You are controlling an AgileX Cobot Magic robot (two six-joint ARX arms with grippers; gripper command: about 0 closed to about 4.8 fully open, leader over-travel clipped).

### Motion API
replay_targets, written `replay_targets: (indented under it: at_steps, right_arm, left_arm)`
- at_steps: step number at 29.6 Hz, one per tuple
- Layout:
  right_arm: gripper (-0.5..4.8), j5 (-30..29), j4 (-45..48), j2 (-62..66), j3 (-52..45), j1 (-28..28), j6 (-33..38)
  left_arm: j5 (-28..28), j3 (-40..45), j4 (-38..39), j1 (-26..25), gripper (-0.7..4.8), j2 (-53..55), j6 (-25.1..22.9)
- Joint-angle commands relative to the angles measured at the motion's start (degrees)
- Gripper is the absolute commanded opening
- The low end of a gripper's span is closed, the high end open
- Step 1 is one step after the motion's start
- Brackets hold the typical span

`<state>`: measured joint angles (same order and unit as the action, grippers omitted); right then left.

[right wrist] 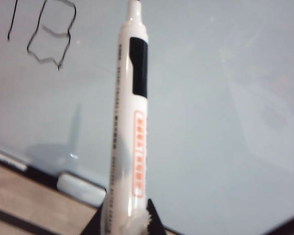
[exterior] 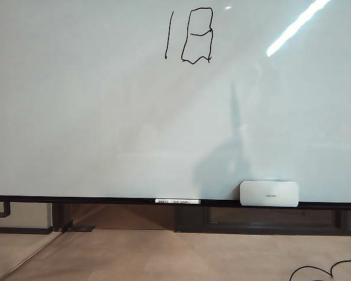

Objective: Reach to the right to find the marker pen, pick it up, and write the number 18 on the whiteboard.

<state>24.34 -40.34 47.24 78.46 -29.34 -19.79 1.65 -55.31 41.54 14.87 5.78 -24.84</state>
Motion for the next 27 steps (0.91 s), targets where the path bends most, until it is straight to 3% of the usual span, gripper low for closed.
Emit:
replay_targets:
  at_steps: [1,8,13,18,22,27]
  right_arm:
    - [-0.02,0.4,-6.6,-6.0,0.2,0.1,-0.3]
    - [-0.02,2.9,-19.8,-17.2,0.2,0.0,2.2]
    - [-0.02,2.1,-32.5,-23.2,0.2,0.1,10.3]
    - [-0.02,-1.3,-39.0,-28.1,0.2,0.9,16.6]
    - [-0.02,-9.2,-39.0,-30.5,0.0,5.1,18.6]
    - [-0.02,-21.7,-39.1,-32.6,0.0,14.6,17.1]
  left_arm:
    - [-0.5,-0.3,2.6,0.0,-0.05,-2.1,-0.2]
    - [-0.3,-3.7,11.2,-0.2,-0.05,-4.4,0.0]
    - [-0.4,-9.6,21.2,-2.2,-0.05,-4.5,0.7]
    - [3.3,-12.7,24.9,-7.3,-0.05,-5.0,5.5]
    - [10.3,-12.3,25.7,-12.3,-0.05,-5.6,9.4]
    - [19.3,-11.8,25.5,-19.6,-0.05,-5.6,14.4]
